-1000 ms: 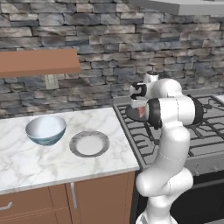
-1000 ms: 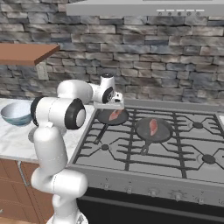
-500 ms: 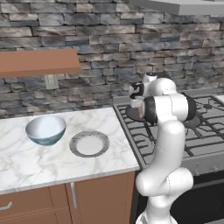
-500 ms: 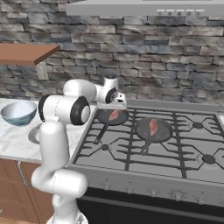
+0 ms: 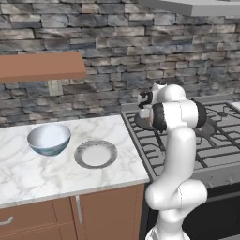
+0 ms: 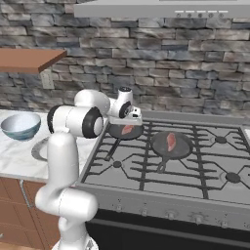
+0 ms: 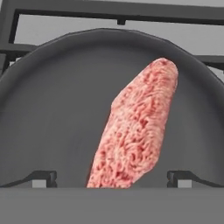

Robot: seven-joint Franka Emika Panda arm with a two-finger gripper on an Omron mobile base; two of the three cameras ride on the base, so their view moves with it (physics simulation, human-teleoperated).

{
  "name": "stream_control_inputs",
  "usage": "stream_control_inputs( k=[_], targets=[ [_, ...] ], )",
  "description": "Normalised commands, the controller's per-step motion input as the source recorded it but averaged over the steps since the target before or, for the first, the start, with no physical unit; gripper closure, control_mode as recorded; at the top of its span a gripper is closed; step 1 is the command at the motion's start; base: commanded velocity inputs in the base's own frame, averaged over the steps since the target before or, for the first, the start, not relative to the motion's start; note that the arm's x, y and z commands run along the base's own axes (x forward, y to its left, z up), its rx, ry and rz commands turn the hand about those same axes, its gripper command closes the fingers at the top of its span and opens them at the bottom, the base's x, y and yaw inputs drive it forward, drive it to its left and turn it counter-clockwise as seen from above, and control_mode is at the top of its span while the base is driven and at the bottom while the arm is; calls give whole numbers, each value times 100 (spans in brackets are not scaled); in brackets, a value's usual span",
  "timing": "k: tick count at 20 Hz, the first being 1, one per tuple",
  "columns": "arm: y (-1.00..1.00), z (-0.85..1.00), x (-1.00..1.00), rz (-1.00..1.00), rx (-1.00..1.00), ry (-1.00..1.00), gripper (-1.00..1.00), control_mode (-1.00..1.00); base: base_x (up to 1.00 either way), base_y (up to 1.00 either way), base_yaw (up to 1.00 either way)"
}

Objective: Place one of the steaks on the plate and the other in the bowl. Then place the bowl in the fridge.

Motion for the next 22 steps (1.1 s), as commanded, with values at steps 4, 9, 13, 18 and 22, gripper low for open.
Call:
stream_control_inputs(
  k=[4,9,13,18,22],
  targets=[
    [0,-17,9,0,0,0,-100,-100,0,0,0],
    [0,-20,13,0,0,0,-100,-100,0,0,0],
    [0,-24,10,0,0,0,-100,-100,0,0,0],
    [0,-30,13,0,0,0,100,-100,0,0,0],
    [0,-19,4,0,0,0,100,-100,0,0,0]
  ],
)
